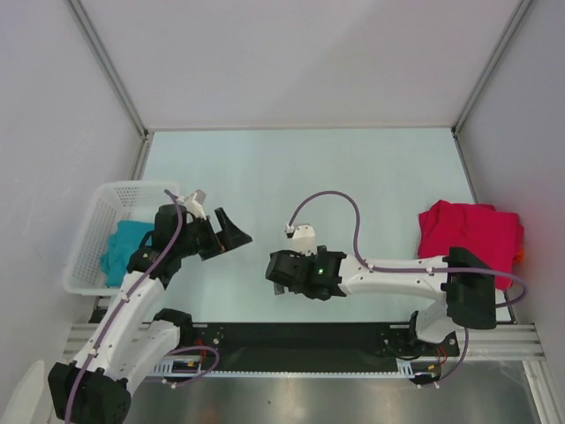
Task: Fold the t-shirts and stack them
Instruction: Grab crumpled tshirt from bin with the left arm
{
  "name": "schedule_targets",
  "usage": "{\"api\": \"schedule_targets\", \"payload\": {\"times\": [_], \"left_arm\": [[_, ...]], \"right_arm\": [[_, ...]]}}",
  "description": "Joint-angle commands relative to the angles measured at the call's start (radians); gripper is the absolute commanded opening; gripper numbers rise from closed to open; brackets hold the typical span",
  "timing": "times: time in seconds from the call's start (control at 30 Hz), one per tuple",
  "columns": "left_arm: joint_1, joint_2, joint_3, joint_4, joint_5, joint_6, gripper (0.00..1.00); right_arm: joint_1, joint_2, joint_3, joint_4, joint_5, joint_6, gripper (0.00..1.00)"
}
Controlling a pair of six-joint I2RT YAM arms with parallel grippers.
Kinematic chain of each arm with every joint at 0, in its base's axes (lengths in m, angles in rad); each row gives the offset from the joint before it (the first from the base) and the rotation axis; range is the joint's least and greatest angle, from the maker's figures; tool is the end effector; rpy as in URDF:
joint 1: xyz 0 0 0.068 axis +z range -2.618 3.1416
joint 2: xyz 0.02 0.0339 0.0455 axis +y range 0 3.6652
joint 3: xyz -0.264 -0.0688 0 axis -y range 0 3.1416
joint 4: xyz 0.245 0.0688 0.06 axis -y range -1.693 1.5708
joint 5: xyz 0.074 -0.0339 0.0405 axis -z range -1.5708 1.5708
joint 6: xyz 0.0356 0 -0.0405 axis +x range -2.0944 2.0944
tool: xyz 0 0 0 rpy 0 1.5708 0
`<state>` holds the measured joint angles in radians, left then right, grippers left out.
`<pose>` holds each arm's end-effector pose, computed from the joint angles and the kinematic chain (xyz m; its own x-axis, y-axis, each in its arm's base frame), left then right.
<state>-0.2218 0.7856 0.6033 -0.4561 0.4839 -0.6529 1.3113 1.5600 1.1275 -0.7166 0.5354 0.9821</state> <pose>0.1621 -0.0535 0.2519 -0.8015 -0.3705 -0.4695 0.0910 0.7003 -0.7081 0.0965 0.2926 0.2338 -0.7768 -0.1383 -0.6144 -0.2371 0.9680 0.0819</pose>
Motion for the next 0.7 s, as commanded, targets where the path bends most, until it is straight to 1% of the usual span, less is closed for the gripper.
{"api": "schedule_targets", "payload": {"times": [0.0,0.03,0.07,0.1,0.13,0.17,0.2,0.23,0.3,0.33,0.37,0.43,0.47,0.6,0.67], "left_arm": [[0.007,0.067,0.168,-0.105,-0.166,0.120,1.00],[0.007,0.096,0.256,-0.186,-0.216,0.139,1.00],[0.007,0.128,0.303,-0.225,-0.276,0.168,1.00],[0.007,0.197,0.346,-0.257,-0.363,0.182,0.99],[0.007,0.226,0.422,-0.306,-0.410,0.193,0.99],[0.007,0.283,0.455,-0.323,-0.447,0.209,1.00],[0.007,0.305,0.484,-0.348,-0.526,0.216,1.00],[0.007,0.328,0.531,-0.354,-0.563,0.223,1.00],[0.009,0.394,0.568,-0.368,-0.651,0.234,1.00],[0.010,0.421,0.601,-0.389,-0.730,0.234,1.00],[0.013,0.482,0.613,-0.397,-0.772,0.228,1.00],[0.030,0.546,0.636,-0.412,-0.818,0.220,1.00],[0.038,0.605,0.636,-0.412,-0.814,0.216,1.00],[0.076,0.733,0.632,-0.395,-0.759,0.185,1.00],[0.084,0.780,0.625,-0.395,-0.783,0.153,0.99]], "right_arm": [[0.000,-0.084,-0.017,0.057,-0.003,-0.022,0.95],[0.003,-0.095,-0.023,0.065,-0.003,-0.025,0.95],[0.005,-0.110,-0.041,0.077,-0.003,-0.026,0.95],[0.008,-0.129,-0.055,0.085,-0.005,-0.029,0.95],[0.009,-0.170,-0.070,0.095,-0.003,-0.031,0.95],[0.009,-0.190,-0.089,0.109,-0.003,-0.026,0.95],[0.009,-0.211,-0.124,0.117,-0.002,-0.023,0.95],[0.008,-0.265,-0.144,0.123,-0.002,-0.023,0.95],[0.005,-0.317,-0.202,0.129,0.001,-0.008,0.95],[0.003,-0.372,-0.221,0.132,0.001,-0.002,0.95],[0.003,-0.405,-0.239,0.137,0.005,0.004,0.96],[0.000,-0.461,-0.297,0.140,0.008,0.020,0.96],[-0.001,-0.527,-0.317,0.143,0.008,0.026,0.95],[-0.001,-0.679,-0.391,0.137,0.020,0.047,0.95],[-0.001,-0.733,-0.423,0.112,0.037,0.066,0.95]]}}
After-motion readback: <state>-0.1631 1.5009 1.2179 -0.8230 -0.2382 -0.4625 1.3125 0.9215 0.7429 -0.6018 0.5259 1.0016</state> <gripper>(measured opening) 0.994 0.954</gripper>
